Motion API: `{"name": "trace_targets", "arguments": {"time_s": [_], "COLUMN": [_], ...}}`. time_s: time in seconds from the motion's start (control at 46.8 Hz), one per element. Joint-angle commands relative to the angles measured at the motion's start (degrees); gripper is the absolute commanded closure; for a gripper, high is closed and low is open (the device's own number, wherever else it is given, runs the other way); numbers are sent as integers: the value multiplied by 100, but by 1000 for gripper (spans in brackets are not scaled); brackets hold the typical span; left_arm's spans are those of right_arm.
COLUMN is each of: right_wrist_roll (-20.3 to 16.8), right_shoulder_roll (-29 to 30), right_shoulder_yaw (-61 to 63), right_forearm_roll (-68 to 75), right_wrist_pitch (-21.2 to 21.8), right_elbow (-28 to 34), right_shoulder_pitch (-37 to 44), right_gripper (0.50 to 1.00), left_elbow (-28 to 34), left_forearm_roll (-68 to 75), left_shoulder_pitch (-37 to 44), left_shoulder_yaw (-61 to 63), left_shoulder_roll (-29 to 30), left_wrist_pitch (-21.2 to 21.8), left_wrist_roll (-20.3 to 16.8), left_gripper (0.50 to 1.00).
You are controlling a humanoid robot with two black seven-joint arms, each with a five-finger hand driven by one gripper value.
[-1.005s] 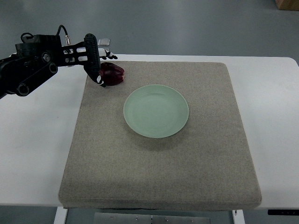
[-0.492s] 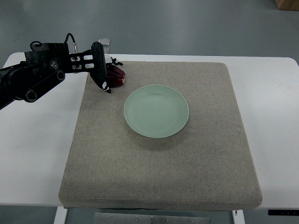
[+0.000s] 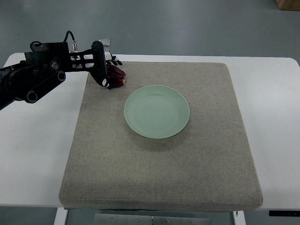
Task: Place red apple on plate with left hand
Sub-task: 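Close the left hand fingers around the red apple, then carry the apple with the left hand over the green plate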
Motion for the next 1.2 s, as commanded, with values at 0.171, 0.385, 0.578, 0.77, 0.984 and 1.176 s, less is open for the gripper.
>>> {"name": "trace_targets", "arguments": {"time_s": [0.171,0.385,0.578,0.77,0.984,1.176], "right_wrist_roll": [-1,-1,-1,-1,-1,-1], "right_shoulder_roll": [0,0,0,0,0,0], "right_shoulder_yaw": [0,0,0,0,0,0], "right_forearm_roll": [0,0,0,0,0,0], "right_wrist_pitch": [0,0,0,0,0,0], "right_elbow": [-5,3,-5,3,3,-5], "right_shoulder_pitch": [0,0,0,0,0,0], "right_gripper": [536,536,538,536,536,536], "left_elbow": [-19,-71,-800,-1863,-2734,-2857], "left_forearm_roll": [0,-9,-35,-44,-35,26], "left_shoulder_pitch": [7,-28,-124,-98,-28,34], "left_shoulder_yaw": [18,27,-140,-219,-211,-123], "left_shoulder_roll": [-1,70,403,817,905,650], "left_wrist_pitch": [6,-11,-64,-82,-73,-82], "left_wrist_roll": [-8,-17,-122,-307,-483,-483], "left_gripper": [812,992,1000,1000,1000,1000]}}
